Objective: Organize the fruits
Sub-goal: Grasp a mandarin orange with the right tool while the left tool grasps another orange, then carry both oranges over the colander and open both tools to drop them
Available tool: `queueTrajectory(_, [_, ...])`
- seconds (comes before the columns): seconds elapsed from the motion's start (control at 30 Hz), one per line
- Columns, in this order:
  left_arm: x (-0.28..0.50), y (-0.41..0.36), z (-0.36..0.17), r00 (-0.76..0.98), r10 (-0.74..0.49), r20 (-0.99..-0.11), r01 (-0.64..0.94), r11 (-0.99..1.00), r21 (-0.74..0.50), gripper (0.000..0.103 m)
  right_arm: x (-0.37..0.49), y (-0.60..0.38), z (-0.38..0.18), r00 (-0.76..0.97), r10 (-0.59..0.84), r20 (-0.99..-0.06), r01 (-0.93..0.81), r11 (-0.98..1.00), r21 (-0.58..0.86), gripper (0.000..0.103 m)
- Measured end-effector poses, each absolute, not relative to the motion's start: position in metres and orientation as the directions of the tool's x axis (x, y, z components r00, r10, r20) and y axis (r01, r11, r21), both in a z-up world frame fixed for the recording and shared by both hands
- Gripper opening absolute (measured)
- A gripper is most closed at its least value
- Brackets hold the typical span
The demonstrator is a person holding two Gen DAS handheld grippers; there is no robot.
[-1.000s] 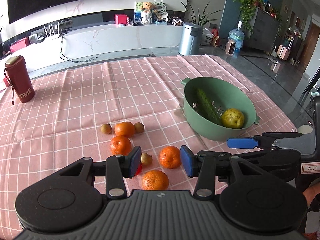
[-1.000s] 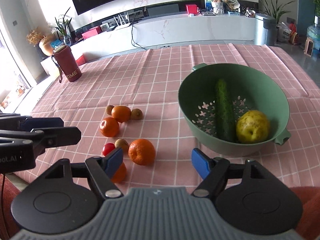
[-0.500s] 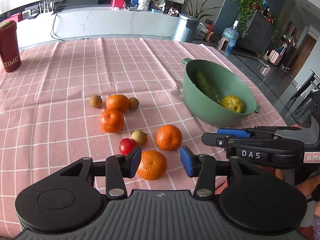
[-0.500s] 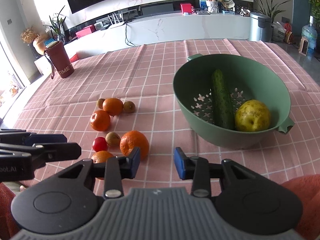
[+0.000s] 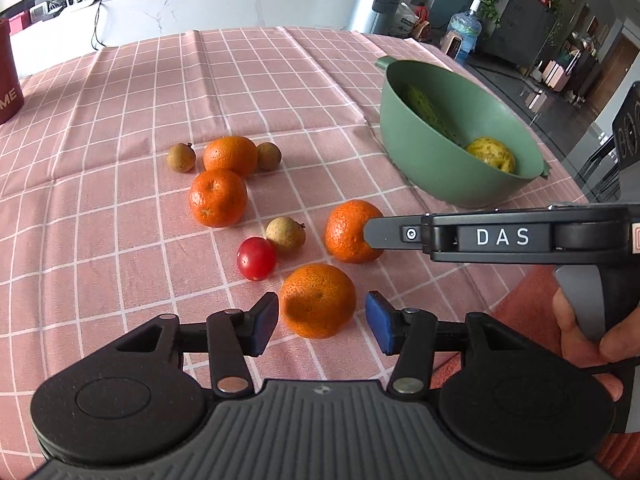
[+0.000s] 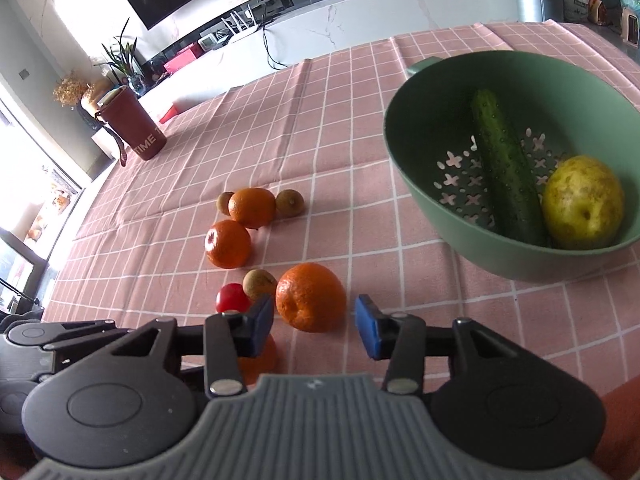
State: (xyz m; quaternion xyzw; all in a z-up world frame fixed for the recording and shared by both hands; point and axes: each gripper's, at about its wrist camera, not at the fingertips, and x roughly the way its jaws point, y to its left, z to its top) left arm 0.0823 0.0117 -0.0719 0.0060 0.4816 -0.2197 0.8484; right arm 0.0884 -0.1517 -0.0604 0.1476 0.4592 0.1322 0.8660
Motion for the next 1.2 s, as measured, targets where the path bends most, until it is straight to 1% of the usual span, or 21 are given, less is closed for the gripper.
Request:
queueTrajectory(0.13, [0.085, 0.007, -0.078, 0.431, -0.353, -0.830, 0.374, 0.907, -0.192, 0.059, 0.091, -0.144, -0.063, 0.545, 0.345, -0.765, -0.102, 0.932, 0.347, 0.047])
queueTrajectory(0.3, [0.089, 0.003, -0.083, 0.426, -0.338, -0.839, 0.367, 0.912, -0.181, 0.059, 0.099, -0.144, -0.071, 0.524, 0.348, -0.777, -0.092, 0.930, 0.355, 0.048])
queueTrajectory(0.37, [0.091, 0.005, -0.084, 0.425, -0.339, -0.840, 0.350, 0.917, -0.193, 0.058, 0.103, -0.145, -0.074, 0.517, 0.353, -0.780, -0.082, 0.927, 0.365, 0.049])
queueTrajectory(0.43, [0.092, 0.008, -0.085, 0.421, -0.354, -0.835, 0.338, 0.916, -0.218, 0.054, 0.107, -0.145, -0.077, 0.513, 0.364, -0.777, -0.075, 0.921, 0.382, 0.050])
queueTrajectory(0.6, [0.093, 0.014, -0.086, 0.423, -0.377, -0.824, 0.309, 0.915, -0.260, 0.052, 0.117, -0.137, -0.082, 0.508, 0.391, -0.767, -0.079, 0.908, 0.410, 0.050])
queueTrajectory(0.63, [0.093, 0.015, -0.086, 0.424, -0.380, -0.822, 0.307, 0.914, -0.265, 0.052, 0.118, -0.135, -0.083, 0.505, 0.389, -0.770, -0.084, 0.911, 0.404, 0.044])
queueTrajectory(0.7, [0.092, 0.016, -0.086, 0.426, -0.383, -0.820, 0.307, 0.914, -0.267, 0.051, 0.118, -0.131, -0.083, 0.508, 0.378, -0.774, -0.097, 0.918, 0.385, 0.042])
queueTrajectory(0.97, [0.088, 0.014, -0.083, 0.447, -0.363, -0.818, 0.303, 0.921, -0.243, 0.050, 0.113, -0.133, -0.080, 0.518, 0.376, -0.769, -0.103, 0.919, 0.380, 0.040])
queueTrajectory(1.2, [0.077, 0.020, -0.063, 0.495, -0.369, -0.787, 0.257, 0.927, -0.272, 0.050, 0.092, -0.139, -0.061, 0.573, 0.376, -0.728, -0.121, 0.918, 0.379, 0.039])
